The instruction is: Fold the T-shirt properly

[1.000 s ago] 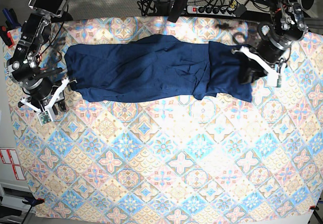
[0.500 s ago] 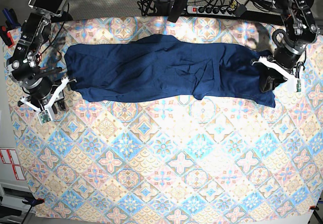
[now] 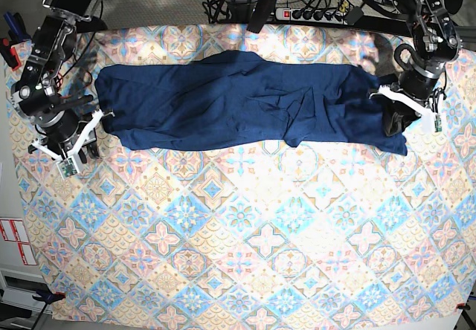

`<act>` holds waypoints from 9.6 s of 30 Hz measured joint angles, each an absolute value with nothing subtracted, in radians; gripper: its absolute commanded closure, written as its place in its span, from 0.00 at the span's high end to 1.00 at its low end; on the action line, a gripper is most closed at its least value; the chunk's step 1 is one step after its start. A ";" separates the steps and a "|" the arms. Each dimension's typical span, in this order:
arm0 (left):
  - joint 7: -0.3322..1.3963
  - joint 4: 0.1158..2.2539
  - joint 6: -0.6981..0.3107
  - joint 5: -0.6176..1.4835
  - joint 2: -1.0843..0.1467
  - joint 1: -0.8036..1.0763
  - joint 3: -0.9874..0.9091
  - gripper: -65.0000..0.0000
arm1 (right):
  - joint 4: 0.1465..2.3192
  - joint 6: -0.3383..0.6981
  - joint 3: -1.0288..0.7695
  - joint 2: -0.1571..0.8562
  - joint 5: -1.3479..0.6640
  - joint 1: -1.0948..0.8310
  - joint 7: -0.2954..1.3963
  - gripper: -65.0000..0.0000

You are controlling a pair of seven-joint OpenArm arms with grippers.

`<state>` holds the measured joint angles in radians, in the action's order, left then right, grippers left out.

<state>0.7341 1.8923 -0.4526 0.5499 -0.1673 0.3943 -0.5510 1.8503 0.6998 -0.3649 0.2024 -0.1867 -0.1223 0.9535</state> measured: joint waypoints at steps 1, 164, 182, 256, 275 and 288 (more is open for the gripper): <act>0.730 1.892 -0.452 0.549 -0.166 0.396 -0.553 0.00 | 1.850 0.699 -0.365 0.203 -0.185 -0.122 0.954 0.24; 0.808 1.521 -0.450 0.553 -0.183 0.355 -0.291 0.33 | 1.887 0.700 -0.362 0.233 -0.187 -0.145 0.996 0.25; 0.796 1.492 -0.457 0.569 -0.184 0.330 -0.226 0.17 | 1.680 0.696 -0.361 0.233 -0.289 -0.152 1.196 0.36; 0.801 1.492 -0.460 0.568 -0.187 0.327 -0.231 0.17 | 1.218 0.695 -0.280 0.273 -0.633 0.025 1.214 0.32; 0.800 1.492 -0.460 0.568 -0.186 0.327 -0.231 0.17 | 1.095 0.693 -0.255 0.372 -0.636 0.041 1.126 0.32; 0.800 1.492 -0.460 0.568 -0.186 0.327 -0.231 0.17 | 1.091 0.699 -0.179 0.363 -0.655 0.046 1.106 0.50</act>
